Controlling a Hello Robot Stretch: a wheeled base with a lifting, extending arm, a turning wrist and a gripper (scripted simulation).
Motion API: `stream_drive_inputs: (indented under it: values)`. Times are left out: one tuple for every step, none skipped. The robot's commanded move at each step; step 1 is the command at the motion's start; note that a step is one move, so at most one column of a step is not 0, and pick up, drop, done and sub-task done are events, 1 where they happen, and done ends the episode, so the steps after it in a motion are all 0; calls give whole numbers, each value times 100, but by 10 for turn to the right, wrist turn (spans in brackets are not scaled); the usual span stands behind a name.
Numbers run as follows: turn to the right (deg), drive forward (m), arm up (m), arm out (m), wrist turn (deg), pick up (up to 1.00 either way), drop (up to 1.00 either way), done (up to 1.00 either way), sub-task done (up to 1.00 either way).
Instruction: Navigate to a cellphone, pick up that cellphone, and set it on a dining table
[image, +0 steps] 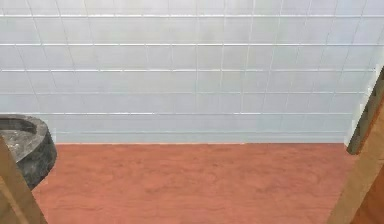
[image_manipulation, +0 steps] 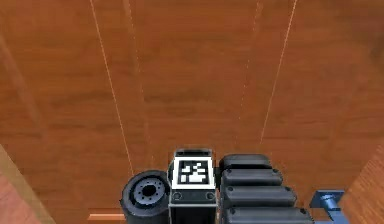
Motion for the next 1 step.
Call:
stream_drive_inputs:
  values:
    - [0, 75, 0, 0, 0, 0, 0, 0, 0]
